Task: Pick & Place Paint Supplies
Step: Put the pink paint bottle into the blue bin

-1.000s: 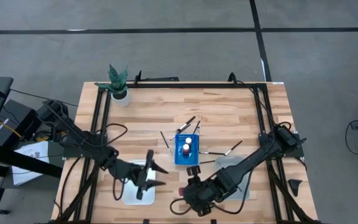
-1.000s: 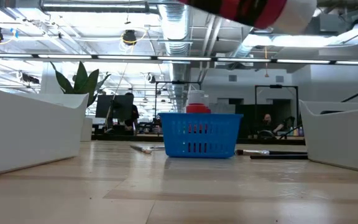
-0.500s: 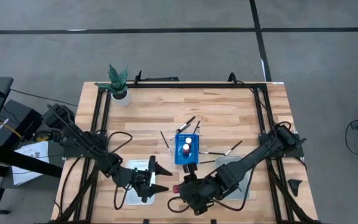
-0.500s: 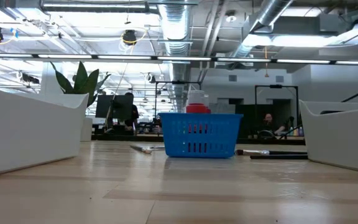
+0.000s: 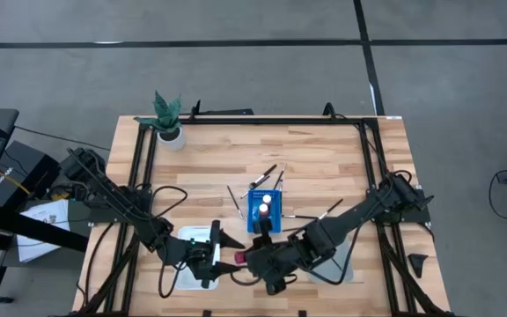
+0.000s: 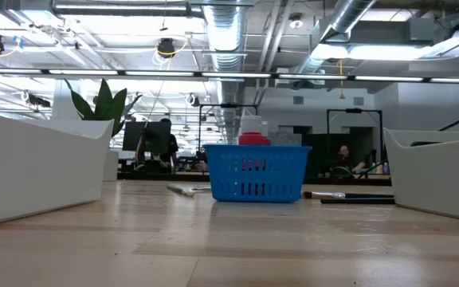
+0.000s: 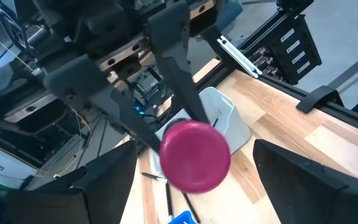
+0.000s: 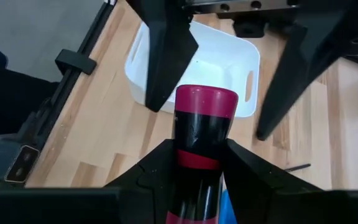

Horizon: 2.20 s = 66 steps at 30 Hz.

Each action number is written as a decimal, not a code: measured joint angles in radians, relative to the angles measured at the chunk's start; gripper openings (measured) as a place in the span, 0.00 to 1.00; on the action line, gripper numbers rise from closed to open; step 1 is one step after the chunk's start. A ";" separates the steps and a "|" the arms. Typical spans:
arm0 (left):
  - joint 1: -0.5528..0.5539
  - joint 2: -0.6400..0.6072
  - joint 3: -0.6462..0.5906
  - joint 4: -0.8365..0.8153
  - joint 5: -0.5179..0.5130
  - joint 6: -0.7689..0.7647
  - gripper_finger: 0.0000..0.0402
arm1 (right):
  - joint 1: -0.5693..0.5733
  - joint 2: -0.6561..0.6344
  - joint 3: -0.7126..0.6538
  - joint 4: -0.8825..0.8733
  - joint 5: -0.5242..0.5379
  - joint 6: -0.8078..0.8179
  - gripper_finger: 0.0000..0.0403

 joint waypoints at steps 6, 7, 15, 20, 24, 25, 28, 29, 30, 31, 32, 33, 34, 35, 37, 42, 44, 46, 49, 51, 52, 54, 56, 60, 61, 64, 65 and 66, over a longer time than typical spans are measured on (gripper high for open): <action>0.000 0.000 0.000 0.005 -0.001 -0.002 0.70 | -0.003 0.000 0.000 -0.008 0.001 -0.005 0.30; 0.001 0.000 0.000 0.008 -0.001 -0.003 0.69 | -0.003 0.000 0.000 -0.008 0.001 -0.005 0.30; 0.018 0.000 0.000 0.010 -0.001 -0.029 0.58 | -0.002 0.000 0.000 -0.007 0.001 -0.005 0.30; 0.023 0.000 0.000 0.009 -0.001 -0.032 0.49 | -0.002 0.000 0.000 -0.006 0.008 -0.005 0.30; 0.023 0.000 0.000 0.010 -0.001 -0.032 0.40 | -0.001 0.000 0.000 -0.006 0.027 -0.005 0.30; 0.023 0.000 0.000 0.010 -0.001 -0.032 0.37 | -0.001 0.000 0.000 -0.006 0.026 -0.007 0.31; 0.023 0.000 0.000 0.011 -0.015 -0.031 0.31 | 0.001 0.000 0.000 -0.006 0.036 -0.020 0.32; 0.023 0.000 0.000 0.011 -0.019 -0.031 0.31 | 0.003 0.000 0.000 -0.006 0.050 -0.022 0.34; 0.023 -0.001 0.000 0.012 -0.026 -0.031 0.31 | 0.007 0.000 0.000 -0.007 0.073 -0.024 0.35; 0.023 -0.001 0.000 0.015 -0.032 -0.032 0.31 | 0.009 0.000 0.000 -0.007 0.102 -0.025 0.38; 0.023 -0.001 0.000 0.017 -0.036 -0.033 0.31 | 0.015 0.000 0.000 -0.005 0.135 -0.030 0.40; 0.023 -0.002 0.001 0.019 -0.043 -0.033 0.32 | 0.019 0.000 0.000 -0.003 0.170 -0.038 0.43; 0.023 -0.002 0.001 0.018 -0.054 -0.033 0.33 | 0.026 0.000 0.000 0.001 0.207 -0.044 0.45; 0.023 -0.002 0.001 0.016 -0.072 -0.034 0.34 | 0.033 0.000 0.000 0.001 0.249 -0.049 0.48; 0.021 -0.002 0.001 0.015 -0.101 -0.037 0.34 | 0.048 0.000 0.000 0.002 0.327 -0.066 0.54; 0.019 -0.012 0.001 0.006 -0.147 -0.074 0.33 | 0.113 0.000 0.000 0.001 0.508 -0.090 0.64; 0.023 -0.029 0.001 0.015 -0.151 -0.109 0.33 | 0.147 0.000 0.000 0.001 0.550 -0.092 0.65; 0.023 -0.059 0.001 0.013 -0.154 -0.163 0.33 | 0.180 0.000 0.000 0.000 0.576 -0.092 0.66; 0.023 -0.116 0.001 0.026 -0.150 -0.277 0.33 | 0.228 0.000 -0.017 0.005 0.633 -0.092 0.66; 0.024 -0.150 0.001 0.030 -0.110 -0.365 0.33 | 0.259 0.000 -0.030 0.009 0.703 -0.099 0.66; 0.024 -0.162 0.001 0.030 -0.076 -0.403 0.33 | 0.272 0.000 -0.039 0.020 0.744 -0.115 0.66; 0.024 -0.176 0.001 0.030 -0.011 -0.468 0.33 | 0.293 0.000 -0.059 0.062 0.832 -0.184 0.66; 0.029 -0.177 0.001 0.044 0.018 -0.517 0.33 | 0.312 0.001 -0.079 0.124 0.923 -0.280 0.66; 0.053 -0.176 0.000 0.117 0.045 -0.643 0.33 | 0.328 0.001 -0.091 0.238 0.995 -0.417 0.66; 0.060 -0.176 0.000 0.135 0.062 -0.676 0.33 | 0.328 0.001 -0.091 0.251 0.994 -0.431 0.66; 0.064 -0.176 0.000 0.159 0.077 -0.739 0.33 | 0.328 0.001 -0.091 0.275 0.994 -0.461 0.66; 0.063 -0.176 0.000 0.160 0.083 -0.753 0.33 | 0.327 0.001 -0.091 0.284 0.994 -0.469 0.66; 0.063 -0.176 0.000 0.160 0.084 -0.766 0.33 | 0.325 0.001 -0.091 0.296 0.995 -0.479 0.66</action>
